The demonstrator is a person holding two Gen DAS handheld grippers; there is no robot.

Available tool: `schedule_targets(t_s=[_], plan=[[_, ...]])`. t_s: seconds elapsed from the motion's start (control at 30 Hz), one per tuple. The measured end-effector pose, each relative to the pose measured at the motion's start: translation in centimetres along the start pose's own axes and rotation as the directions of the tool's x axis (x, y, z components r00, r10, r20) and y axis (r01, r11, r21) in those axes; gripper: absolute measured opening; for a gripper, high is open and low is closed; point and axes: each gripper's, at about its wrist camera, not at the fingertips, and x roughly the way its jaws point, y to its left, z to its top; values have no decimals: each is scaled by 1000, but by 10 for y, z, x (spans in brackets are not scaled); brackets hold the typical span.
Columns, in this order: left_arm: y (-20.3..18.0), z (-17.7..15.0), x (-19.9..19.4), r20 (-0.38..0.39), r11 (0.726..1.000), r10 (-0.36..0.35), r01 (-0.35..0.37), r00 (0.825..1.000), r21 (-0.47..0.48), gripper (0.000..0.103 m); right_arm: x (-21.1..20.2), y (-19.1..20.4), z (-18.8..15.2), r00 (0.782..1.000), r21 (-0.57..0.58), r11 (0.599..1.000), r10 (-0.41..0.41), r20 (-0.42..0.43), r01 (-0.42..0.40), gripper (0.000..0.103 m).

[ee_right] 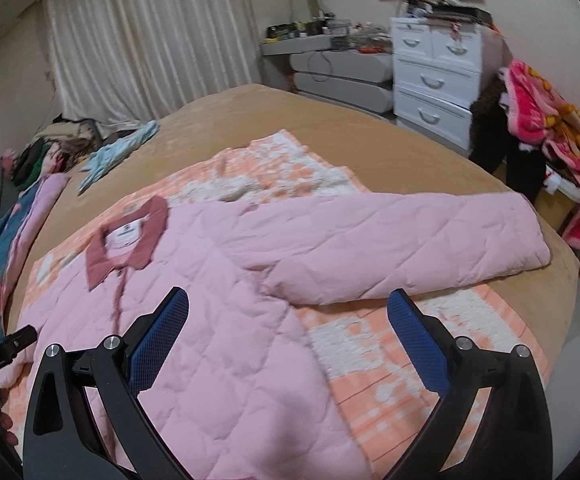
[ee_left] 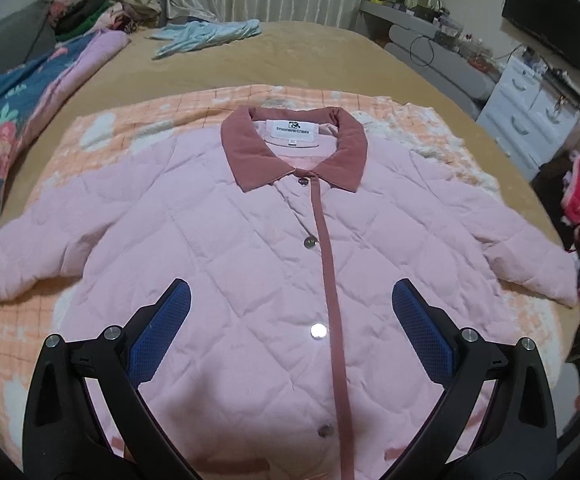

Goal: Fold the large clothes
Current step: 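Move the right tool toward the cuff of the pink jacket sleeve, then close the right tool on the sleeve cuff and lift it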

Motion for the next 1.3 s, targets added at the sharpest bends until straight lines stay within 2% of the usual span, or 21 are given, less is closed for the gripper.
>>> schedule_targets(t_s=[0.2,0.33,0.63,0.9,1.03,1.3], plan=[[-12,6,23,-12,999,-30,30,999,15,95,19,-44,5,998,98,993,-68,-10,69,99],[-18,8,38,-36,997,-76,76,996,0,95,34,-81,5,993,174,978,-112,-33,116,99],[-41,9,63,-50,996,-77,79,996,35,95,71,-154,0,980,316,929,-170,-103,195,99],[-56,11,86,-68,995,-57,62,996,73,95,102,-210,-7,969,444,864,-181,-166,237,99],[-59,11,98,-91,996,-51,58,995,72,95,116,-238,-12,964,528,809,-180,-194,257,99],[-51,19,110,-98,997,-15,22,995,69,95,130,-278,-9,975,660,718,-178,-132,221,99]])
